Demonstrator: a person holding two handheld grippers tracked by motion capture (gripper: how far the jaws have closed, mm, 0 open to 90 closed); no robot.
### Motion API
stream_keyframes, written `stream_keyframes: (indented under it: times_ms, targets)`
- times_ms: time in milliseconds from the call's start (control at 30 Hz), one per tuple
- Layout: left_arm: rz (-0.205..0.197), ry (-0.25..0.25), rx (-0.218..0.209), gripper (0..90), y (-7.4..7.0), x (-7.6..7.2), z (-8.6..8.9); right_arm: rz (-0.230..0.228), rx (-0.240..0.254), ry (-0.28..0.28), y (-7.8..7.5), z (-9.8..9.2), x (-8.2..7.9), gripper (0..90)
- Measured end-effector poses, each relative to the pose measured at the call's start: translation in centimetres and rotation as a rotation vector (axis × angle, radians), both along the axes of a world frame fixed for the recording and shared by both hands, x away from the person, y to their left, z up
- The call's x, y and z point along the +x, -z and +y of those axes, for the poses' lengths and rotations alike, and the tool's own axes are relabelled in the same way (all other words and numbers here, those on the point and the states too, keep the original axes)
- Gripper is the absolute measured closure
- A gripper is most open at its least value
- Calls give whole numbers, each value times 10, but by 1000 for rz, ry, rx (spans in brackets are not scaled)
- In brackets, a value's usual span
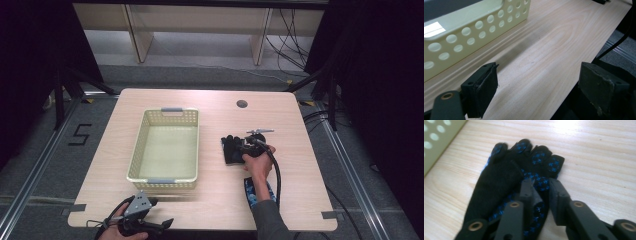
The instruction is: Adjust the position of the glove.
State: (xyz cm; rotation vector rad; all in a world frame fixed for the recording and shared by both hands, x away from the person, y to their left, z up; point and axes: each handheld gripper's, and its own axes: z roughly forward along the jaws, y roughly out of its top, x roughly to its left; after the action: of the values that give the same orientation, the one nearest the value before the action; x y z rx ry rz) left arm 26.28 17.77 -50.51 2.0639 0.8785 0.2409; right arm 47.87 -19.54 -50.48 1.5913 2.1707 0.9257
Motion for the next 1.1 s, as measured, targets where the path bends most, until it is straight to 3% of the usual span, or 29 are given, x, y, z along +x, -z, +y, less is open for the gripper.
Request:
stream_keyframes:
  times_ms: [33,67,100,133,200,233,333,400,433,567,600,633,667,733,767,800,867,967,1000,1100]
  targets:
    - [-1,3,4,156,0,0,0,-8,3,-21,0,-2,0,821]
    - [0,9,20,157,-1,1,1,17,63,6,-3,1,-2,872]
    - [-1,-3,-16,157,0,0,-1,-17,44,-36,-4,-2,-1,877]
    - [0,0,-6,157,0,0,0,-19,24,-51,-3,-4,-1,882]
    - [-1,1,0,157,0,0,0,-9,41,-80,-6,-4,-3,887]
    - [-3,-3,-12,158,0,0,-1,0,51,-65,-9,-4,-5,887]
    - [-5,-6,-14,158,0,0,0,-62,74,-101,-16,-6,-10,890]
    - [-11,-11,-23,158,0,0,-1,-65,101,-124,-27,-6,-18,891]
    - [-10,-11,-26,158,0,0,0,-103,95,-155,-34,-6,-22,891]
    - [-1,-12,-19,158,-1,0,1,-139,129,-236,-61,-7,-41,892]
    - [4,-5,13,158,-2,1,3,-146,131,-264,-67,-7,-47,892]
    - [-6,10,26,158,-3,1,4,-142,121,-310,-75,-9,-55,892]
    - [-6,-5,-4,159,-1,1,2,-123,147,-353,-82,-10,-66,892]
    - [-1,-9,-12,159,-1,1,3,-120,170,-363,-86,-11,-72,892]
    - [13,-22,-15,158,-1,1,2,-122,177,-405,-88,-14,-76,892]
    - [-8,-14,-3,159,-1,1,3,-99,183,-420,-91,-14,-84,892]
    - [14,-16,-12,158,-1,1,3,-82,172,-467,-91,-14,-92,892]
    - [14,-4,9,159,-2,1,4,-30,163,-530,-88,-11,-102,892]
    - [-2,-1,15,158,-2,2,5,-17,153,-548,-86,-11,-105,892]
    - [15,-3,8,158,-2,1,4,14,162,-599,-79,-7,-110,892]
